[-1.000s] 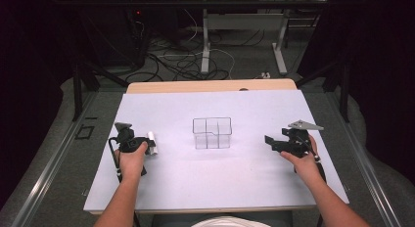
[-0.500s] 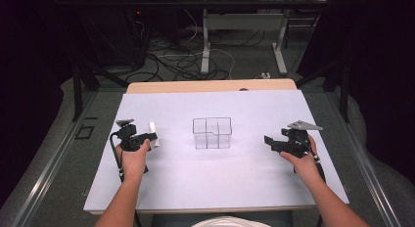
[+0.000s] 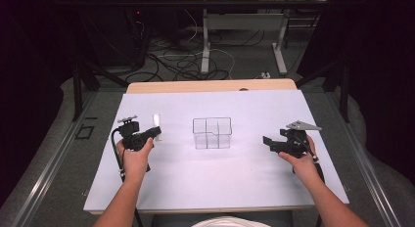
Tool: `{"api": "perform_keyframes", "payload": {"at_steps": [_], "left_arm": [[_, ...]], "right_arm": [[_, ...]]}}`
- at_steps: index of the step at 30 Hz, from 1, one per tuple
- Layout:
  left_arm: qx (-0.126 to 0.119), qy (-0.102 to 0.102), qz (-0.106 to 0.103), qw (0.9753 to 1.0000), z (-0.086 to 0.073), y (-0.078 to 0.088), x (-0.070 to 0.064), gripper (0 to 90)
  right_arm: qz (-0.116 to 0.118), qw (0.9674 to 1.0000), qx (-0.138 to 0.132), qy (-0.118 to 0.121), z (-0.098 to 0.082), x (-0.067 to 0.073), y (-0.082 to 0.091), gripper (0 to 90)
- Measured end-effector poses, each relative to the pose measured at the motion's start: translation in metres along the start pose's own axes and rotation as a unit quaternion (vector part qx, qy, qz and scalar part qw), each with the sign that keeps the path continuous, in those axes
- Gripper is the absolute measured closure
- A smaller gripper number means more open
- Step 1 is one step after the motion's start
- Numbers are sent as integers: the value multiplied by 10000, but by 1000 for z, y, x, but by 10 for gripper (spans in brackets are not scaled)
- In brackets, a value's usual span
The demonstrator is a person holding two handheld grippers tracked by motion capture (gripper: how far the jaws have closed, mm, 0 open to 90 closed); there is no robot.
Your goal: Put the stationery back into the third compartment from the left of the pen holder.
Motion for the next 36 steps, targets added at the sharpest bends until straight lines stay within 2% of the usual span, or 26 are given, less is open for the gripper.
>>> {"api": "perform_keyframes", "payload": {"at_steps": [2, 11, 15, 17, 20, 27, 29, 34, 36], "left_arm": [[-30, -65, -44, 10000, 0, 1, -4, 714], [-134, -304, -235, 9992, 0, 3, -25, 714], [-215, -453, -333, 9982, 0, 4, -36, 714], [-181, -521, -403, 9977, -1, 4, -42, 714], [-251, -634, -450, 9967, -2, 2, -50, 714], [-173, -876, -585, 9943, -4, -1, -69, 714], [-184, -889, -615, 9940, -4, -3, -73, 714], [-226, -954, -708, 9927, -4, -6, -85, 714], [-219, -970, -765, 9921, -3, -7, -90, 714]], "right_arm": [[15, 10000, 25, -67, 0, 2, 0, 158], [180, 9998, 1, -48, 3, 11, -2, 155], [232, 9995, -44, -230, 9, 16, -1, 153], [292, 9989, -28, -373, 12, 20, -1, 152], [352, 9988, -39, -350, 16, 25, 0, 151], [555, 9981, -130, -239, 33, 41, 0, 151], [651, 9975, -134, -233, 38, 46, -1, 152], [900, 9946, -250, -451, 54, 61, -7, 164], [977, 9937, -215, -504, 60, 66, -9, 179]]}}
Point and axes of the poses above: each handheld gripper's, and its own axes: y roughly backward along the jaws, z roughly out of its top, x roughly to its left, the point moved 5 cm from there along -y, roughly forward along the jaws, and after that the axes turned 1 degree about -z, right-handed, at the moved point
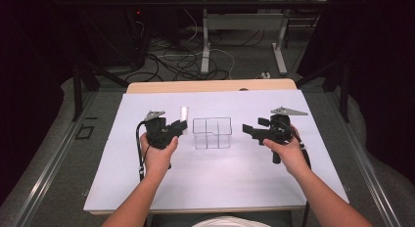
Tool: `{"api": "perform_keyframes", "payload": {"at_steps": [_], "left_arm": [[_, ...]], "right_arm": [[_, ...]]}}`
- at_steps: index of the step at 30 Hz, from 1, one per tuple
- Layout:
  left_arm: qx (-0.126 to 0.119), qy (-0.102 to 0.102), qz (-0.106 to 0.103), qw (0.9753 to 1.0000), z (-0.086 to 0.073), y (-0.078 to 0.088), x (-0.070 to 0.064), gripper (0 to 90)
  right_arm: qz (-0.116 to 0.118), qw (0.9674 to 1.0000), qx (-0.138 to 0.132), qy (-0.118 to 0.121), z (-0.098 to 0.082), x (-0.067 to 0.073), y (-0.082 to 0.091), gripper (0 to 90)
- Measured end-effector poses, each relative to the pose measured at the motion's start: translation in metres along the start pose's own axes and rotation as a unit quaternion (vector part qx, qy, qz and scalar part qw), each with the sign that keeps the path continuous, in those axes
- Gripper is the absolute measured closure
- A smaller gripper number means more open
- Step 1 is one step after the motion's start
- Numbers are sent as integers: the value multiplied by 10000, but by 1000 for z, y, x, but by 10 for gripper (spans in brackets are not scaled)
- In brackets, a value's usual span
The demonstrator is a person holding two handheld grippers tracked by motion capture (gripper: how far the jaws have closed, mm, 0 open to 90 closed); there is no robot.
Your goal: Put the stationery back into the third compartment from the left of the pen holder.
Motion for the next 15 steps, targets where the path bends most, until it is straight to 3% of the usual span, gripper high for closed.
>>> {"api": "perform_keyframes", "payload": {"at_steps": [6, 13, 15], "left_arm": [[-29, -101, -168, 9998, 5, -6, -14, 714], [-14, -159, -277, 9995, 3, -19, -28, 714], [36, -164, -316, 9994, 2, -22, -31, 714]], "right_arm": [[255, 9994, 24, -223, 17, 12, -9, 230], [480, 9987, 105, -149, 33, 28, -14, 236], [523, 9981, 131, -303, 36, 32, -16, 262]]}}
Point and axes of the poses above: each handheld gripper's, and its own axes: y roughly backward along the jaws, z roughly out of its top, x roughly to its left, the point moved 5 cm from there along -y, roughly forward along the jaws, and after that the axes turned 1 degree about -z, right-handed, at the moved point
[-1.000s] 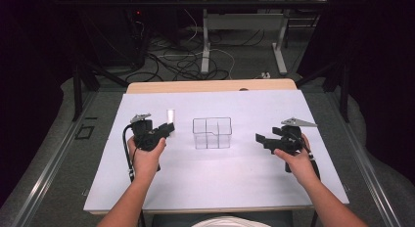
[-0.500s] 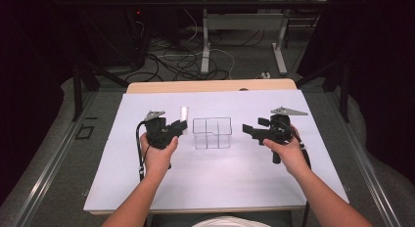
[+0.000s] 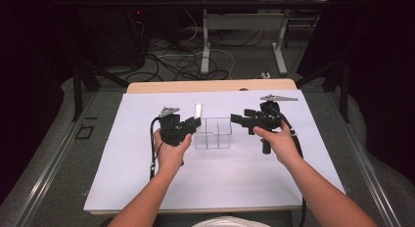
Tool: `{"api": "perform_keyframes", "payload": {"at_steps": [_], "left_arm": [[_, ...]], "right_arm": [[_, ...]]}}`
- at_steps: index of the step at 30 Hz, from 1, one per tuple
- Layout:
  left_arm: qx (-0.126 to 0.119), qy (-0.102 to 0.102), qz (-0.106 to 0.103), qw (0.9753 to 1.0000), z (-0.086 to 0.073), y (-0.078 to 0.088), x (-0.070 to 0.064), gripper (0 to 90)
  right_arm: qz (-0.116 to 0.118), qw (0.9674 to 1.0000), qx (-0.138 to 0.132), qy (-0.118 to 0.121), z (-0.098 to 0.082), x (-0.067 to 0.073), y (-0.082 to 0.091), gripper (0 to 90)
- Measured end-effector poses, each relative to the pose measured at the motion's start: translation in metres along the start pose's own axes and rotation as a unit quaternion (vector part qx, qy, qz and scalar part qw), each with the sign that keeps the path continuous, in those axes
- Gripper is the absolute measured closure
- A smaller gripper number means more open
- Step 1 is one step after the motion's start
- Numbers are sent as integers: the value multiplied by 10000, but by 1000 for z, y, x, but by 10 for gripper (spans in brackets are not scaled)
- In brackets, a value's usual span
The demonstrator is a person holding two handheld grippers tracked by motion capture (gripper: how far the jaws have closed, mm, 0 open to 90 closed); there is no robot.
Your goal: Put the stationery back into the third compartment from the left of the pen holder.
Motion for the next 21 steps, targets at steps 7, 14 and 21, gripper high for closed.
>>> {"api": "perform_keyframes", "payload": {"at_steps": [7, 14, 21], "left_arm": [[42, -49, -147, 9999, -3, -14, -16, 714], [82, -107, -304, 9994, -6, -26, -30, 714], [148, -211, -469, 9986, -8, -35, -48, 714]], "right_arm": [[274, 9981, -149, -524, 6, 7, -7, 347], [425, 9968, -90, -673, 7, 15, -14, 385], [435, 9961, -4, -769, 6, 14, -20, 431]]}}
Point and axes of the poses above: each handheld gripper's, and its own axes: y roughly backward along the jaws, z roughly out of its top, x roughly to its left, the point moved 5 cm from there along -y, roughly forward along the jaws, and after that the axes turned 1 degree about -z, right-handed, at the moved point
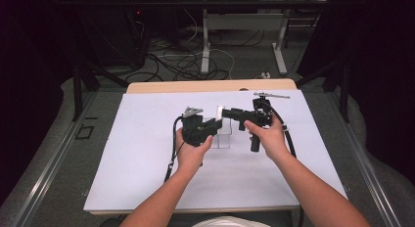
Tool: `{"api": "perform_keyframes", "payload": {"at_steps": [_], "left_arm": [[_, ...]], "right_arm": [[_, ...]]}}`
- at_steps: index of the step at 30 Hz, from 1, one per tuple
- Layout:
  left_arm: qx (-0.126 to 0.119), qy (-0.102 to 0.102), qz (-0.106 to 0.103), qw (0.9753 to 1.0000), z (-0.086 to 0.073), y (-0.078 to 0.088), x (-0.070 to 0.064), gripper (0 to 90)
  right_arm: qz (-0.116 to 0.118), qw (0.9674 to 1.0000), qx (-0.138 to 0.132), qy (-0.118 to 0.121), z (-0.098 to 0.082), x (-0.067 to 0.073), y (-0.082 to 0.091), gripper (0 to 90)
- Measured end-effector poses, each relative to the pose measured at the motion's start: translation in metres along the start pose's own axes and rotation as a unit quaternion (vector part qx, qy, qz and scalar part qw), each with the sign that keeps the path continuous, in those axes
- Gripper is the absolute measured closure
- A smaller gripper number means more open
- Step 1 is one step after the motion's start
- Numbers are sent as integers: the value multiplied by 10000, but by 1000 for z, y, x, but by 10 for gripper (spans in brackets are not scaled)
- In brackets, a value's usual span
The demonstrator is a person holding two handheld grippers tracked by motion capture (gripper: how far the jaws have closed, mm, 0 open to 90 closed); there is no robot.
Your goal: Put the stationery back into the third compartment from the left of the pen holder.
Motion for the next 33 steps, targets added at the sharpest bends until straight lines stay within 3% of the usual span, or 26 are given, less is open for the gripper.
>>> {"api": "perform_keyframes", "payload": {"at_steps": [14, 22, 33], "left_arm": [[92, -204, -149, 9996, -4, -10, -19, 714], [104, -224, -148, 9996, -5, -11, -20, 714], [146, -154, -163, 9996, -6, -10, -17, 713]], "right_arm": [[-20, 9994, 146, -318, -1, -7, -4, 562], [43, 9983, 303, -489, -4, -8, -7, 654], [47, 9975, 296, -636, -4, -8, -11, 661]]}}
Point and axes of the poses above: each handheld gripper's, and its own axes: y roughly backward along the jaws, z roughly out of its top, x roughly to its left, the point moved 5 cm from there along -y, roughly forward along the jaws, and after that the axes turned 1 degree about -z, right-handed, at the moved point
